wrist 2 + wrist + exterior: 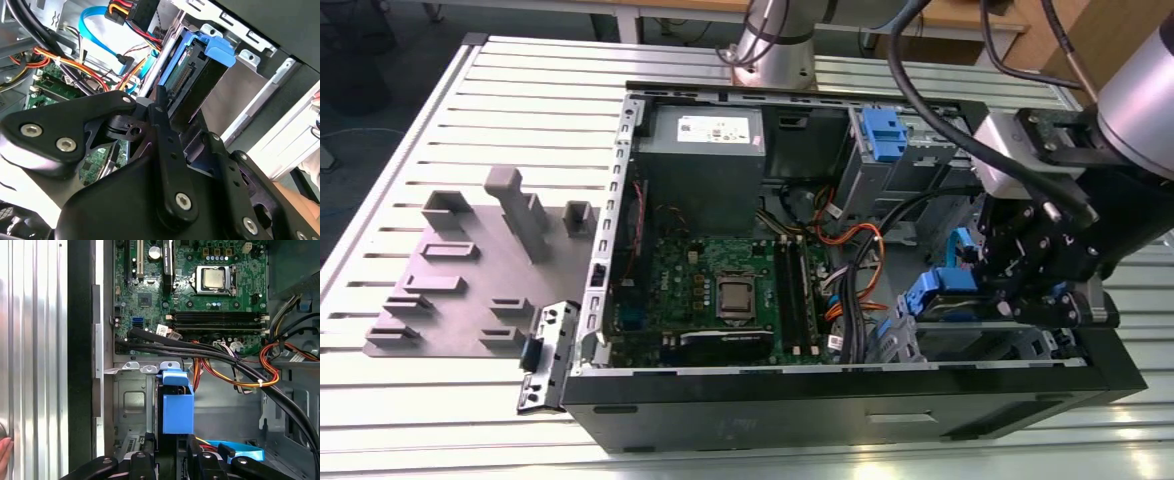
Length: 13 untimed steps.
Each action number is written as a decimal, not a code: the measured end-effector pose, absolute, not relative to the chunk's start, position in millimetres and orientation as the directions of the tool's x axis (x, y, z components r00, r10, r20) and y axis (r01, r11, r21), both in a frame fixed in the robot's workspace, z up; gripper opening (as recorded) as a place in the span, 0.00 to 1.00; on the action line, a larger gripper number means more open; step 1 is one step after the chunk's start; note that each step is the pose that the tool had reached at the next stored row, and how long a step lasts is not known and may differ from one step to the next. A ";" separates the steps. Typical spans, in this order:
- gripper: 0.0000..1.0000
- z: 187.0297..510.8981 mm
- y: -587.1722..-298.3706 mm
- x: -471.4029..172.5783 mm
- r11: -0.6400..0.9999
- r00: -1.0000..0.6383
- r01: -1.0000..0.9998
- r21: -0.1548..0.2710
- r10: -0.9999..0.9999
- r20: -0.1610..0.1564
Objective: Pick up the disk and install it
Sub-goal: 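Insert the disk into the insertion slot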
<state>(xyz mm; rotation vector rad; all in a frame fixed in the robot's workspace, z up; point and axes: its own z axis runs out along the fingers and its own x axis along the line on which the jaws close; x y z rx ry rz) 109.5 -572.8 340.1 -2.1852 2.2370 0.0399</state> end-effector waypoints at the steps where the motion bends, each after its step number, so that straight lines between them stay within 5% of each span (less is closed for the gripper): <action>1: 0.35 338.3 -572.8 109.5 0.023 -0.023 -1.000 0.008 -0.999 -0.028; 13: 0.36 333.0 -572.8 109.6 0.023 -0.024 -1.000 0.008 -0.999 -0.028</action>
